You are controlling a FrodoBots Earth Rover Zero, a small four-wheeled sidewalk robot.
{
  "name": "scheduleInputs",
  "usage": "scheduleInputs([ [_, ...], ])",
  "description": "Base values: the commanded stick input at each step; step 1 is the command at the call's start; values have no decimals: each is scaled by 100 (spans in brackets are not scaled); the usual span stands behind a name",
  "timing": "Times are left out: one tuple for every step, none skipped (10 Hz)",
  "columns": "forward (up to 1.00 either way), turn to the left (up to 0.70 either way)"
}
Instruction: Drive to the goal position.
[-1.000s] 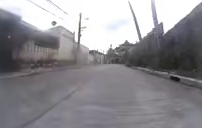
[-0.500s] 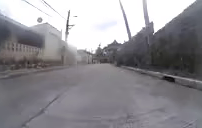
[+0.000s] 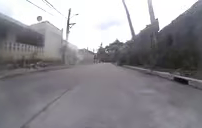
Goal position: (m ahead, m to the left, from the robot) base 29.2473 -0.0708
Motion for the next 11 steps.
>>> scheduleInputs([
  [100,0],
  [100,0],
  [100,0],
  [100,0],
  [100,-14],
  [100,-36],
  [100,-40],
  [100,-40],
  [100,-40],
  [100,-39],
  [100,0],
])
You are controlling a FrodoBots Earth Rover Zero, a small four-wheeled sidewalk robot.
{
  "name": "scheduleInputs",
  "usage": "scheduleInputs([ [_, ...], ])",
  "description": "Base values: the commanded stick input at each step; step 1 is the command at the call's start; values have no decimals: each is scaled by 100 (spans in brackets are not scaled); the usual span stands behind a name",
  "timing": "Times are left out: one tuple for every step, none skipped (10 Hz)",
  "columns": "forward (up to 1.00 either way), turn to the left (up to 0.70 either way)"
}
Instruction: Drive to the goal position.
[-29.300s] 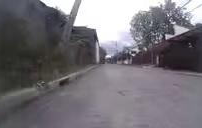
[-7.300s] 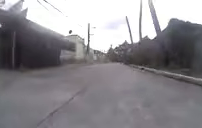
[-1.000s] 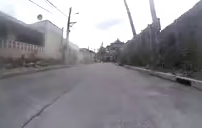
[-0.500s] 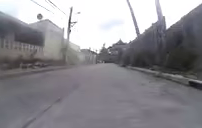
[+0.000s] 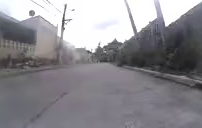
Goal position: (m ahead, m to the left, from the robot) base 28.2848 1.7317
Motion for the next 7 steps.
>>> scheduleInputs([
  [100,0],
  [100,0],
  [100,0],
  [100,0],
  [100,0],
  [100,0],
  [100,0],
])
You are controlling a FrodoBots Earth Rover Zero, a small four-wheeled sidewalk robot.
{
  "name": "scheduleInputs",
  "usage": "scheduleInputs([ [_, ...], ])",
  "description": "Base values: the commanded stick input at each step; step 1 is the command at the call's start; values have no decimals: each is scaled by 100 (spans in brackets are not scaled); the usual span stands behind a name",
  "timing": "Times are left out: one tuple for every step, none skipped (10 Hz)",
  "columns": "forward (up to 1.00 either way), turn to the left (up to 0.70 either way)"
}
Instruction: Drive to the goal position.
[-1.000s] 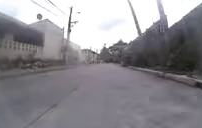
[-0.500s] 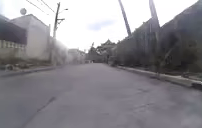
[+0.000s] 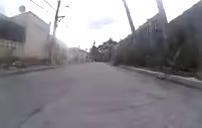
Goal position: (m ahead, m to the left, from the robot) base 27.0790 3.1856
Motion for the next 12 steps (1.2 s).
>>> scheduleInputs([
  [100,0],
  [100,0],
  [100,0],
  [100,0],
  [100,0],
  [100,0],
  [100,0],
  [100,0],
  [100,0],
  [100,0],
  [100,0],
  [100,0],
])
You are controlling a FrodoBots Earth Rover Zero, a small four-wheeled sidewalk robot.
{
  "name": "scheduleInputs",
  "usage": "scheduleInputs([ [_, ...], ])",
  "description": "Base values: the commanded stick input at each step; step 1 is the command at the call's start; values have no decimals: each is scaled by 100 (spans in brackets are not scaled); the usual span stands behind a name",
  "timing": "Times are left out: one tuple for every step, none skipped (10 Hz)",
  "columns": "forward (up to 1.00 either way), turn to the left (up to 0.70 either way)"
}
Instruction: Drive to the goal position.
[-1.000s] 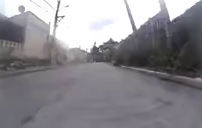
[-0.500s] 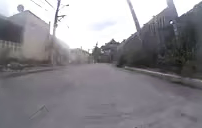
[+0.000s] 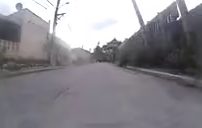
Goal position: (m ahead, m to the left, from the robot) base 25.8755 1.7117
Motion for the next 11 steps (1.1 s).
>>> scheduleInputs([
  [100,0],
  [100,0],
  [100,0],
  [100,0],
  [100,0],
  [100,0],
  [100,0],
  [100,0],
  [100,0],
  [100,0],
  [100,0],
])
